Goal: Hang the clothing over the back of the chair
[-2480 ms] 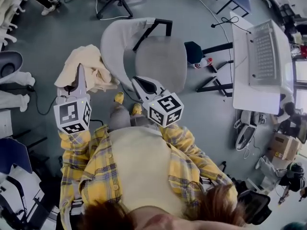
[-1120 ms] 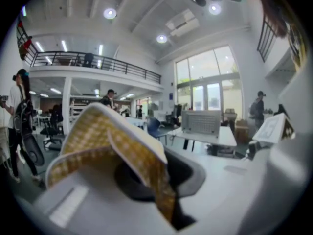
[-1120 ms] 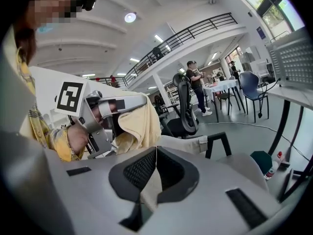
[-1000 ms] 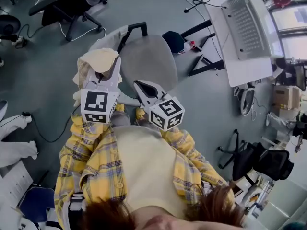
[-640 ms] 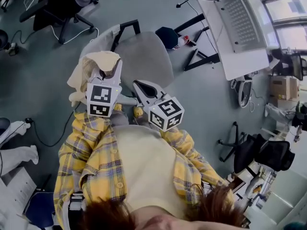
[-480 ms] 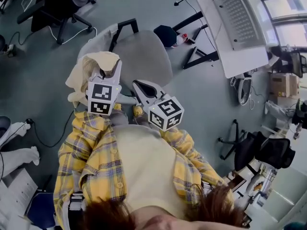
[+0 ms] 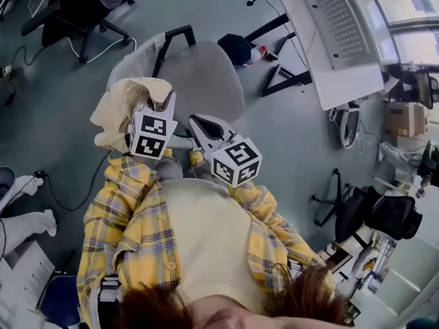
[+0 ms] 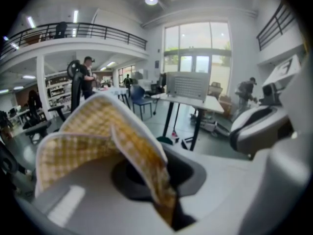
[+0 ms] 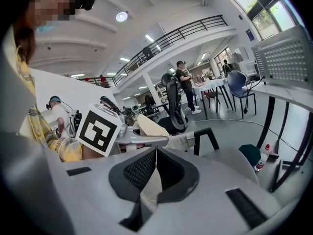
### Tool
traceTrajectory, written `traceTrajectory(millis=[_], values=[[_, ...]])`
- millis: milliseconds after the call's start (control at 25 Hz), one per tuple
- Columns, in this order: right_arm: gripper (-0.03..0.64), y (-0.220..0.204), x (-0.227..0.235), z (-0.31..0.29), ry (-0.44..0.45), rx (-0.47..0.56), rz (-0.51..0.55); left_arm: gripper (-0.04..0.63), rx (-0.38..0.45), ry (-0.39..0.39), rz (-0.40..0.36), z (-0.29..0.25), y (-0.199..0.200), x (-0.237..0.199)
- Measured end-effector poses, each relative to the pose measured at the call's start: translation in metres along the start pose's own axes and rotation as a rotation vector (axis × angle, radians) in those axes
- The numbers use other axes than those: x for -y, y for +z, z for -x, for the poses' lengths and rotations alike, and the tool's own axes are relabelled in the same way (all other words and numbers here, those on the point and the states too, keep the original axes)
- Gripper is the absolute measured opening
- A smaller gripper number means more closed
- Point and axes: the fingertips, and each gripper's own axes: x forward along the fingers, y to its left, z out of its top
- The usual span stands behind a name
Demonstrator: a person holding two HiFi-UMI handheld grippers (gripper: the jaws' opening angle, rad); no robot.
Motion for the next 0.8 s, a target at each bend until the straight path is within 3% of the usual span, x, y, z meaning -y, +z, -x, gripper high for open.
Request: traceTrajectory(millis=[600,800], values=[[0.015,0.002,0.007,0.008,0.0,0.008,0.0,0.242,-0.103,-0.079,0.031,-0.019,-0.023,0.023],[0.015,0.001,0.008,0.01,0.003,0.01,0.002,0.244,-0.155,-0.069,-0.053,-0.018,-0.028,0.03]])
